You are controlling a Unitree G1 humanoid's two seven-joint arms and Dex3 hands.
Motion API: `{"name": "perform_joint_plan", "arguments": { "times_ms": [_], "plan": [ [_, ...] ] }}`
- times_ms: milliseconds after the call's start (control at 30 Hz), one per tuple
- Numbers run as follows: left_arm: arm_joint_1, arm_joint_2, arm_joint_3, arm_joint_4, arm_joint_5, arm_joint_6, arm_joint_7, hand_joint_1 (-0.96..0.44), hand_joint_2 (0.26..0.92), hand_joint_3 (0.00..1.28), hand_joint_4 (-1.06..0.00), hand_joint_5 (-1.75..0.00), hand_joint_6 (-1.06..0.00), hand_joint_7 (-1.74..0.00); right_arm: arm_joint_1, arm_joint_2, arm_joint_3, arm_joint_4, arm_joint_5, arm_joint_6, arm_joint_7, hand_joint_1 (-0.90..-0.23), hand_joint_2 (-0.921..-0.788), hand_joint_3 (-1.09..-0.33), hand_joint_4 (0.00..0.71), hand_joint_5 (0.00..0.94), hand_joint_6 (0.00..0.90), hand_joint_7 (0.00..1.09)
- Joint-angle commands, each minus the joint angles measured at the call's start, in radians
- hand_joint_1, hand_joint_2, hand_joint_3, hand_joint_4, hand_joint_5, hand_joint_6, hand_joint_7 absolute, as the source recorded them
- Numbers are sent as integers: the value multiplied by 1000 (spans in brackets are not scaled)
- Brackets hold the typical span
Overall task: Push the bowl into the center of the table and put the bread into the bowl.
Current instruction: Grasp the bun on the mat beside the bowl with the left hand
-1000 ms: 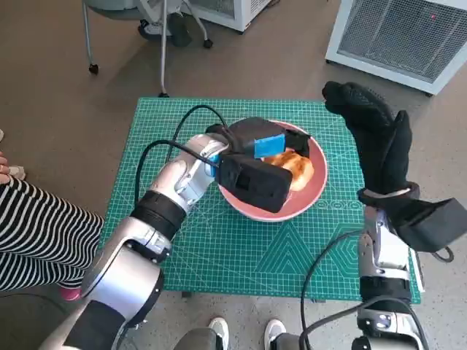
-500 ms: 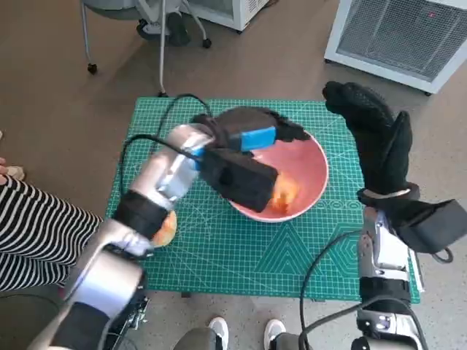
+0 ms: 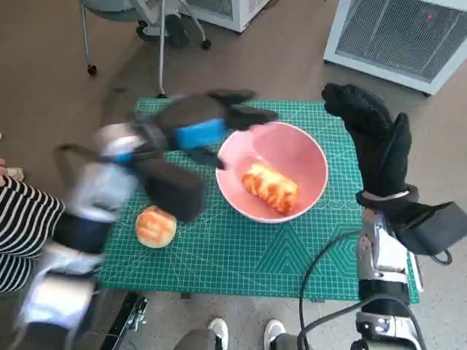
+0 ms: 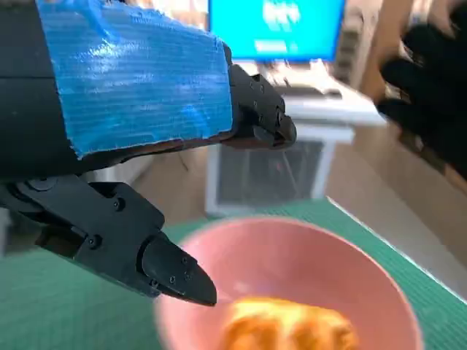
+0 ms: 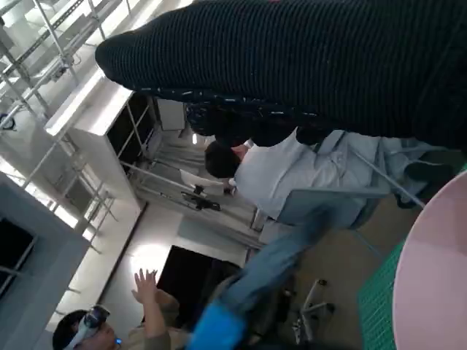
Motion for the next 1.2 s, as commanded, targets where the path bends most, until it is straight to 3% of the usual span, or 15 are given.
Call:
{"name": "perform_joint_plan", "arguments": {
  "times_ms": [33,233,567,833,1200],
  "plan": [
    [90,84,76,-109,-61,-12,-31,-331,762,10,-204,-12,-340,-47,25,9,4,-6,4,21,-3,-689,-921,-700,162,0,59,420],
    [179,177,147,-186,-107,-6,-77,-380,768,11,-205,-9,-343,-50,26,12,6,-7,6,23,3,-689,-921,-701,161,0,58,419],
    [315,276,223,-218,-279,-11,-211,-323,726,0,-227,-13,-373,-64,17,17,8,5,16,30,16,-688,-921,-702,167,3,64,423],
    [415,309,235,-261,-325,22,-277,-298,722,0,-237,-11,-382,-62,9,17,6,15,21,33,25,-681,-921,-704,170,4,65,427],
    [465,304,199,-277,-288,85,-317,-287,720,0,-233,-2,-383,-45,2,9,4,23,29,37,33,-682,-921,-704,170,3,63,430]
  ]
}}
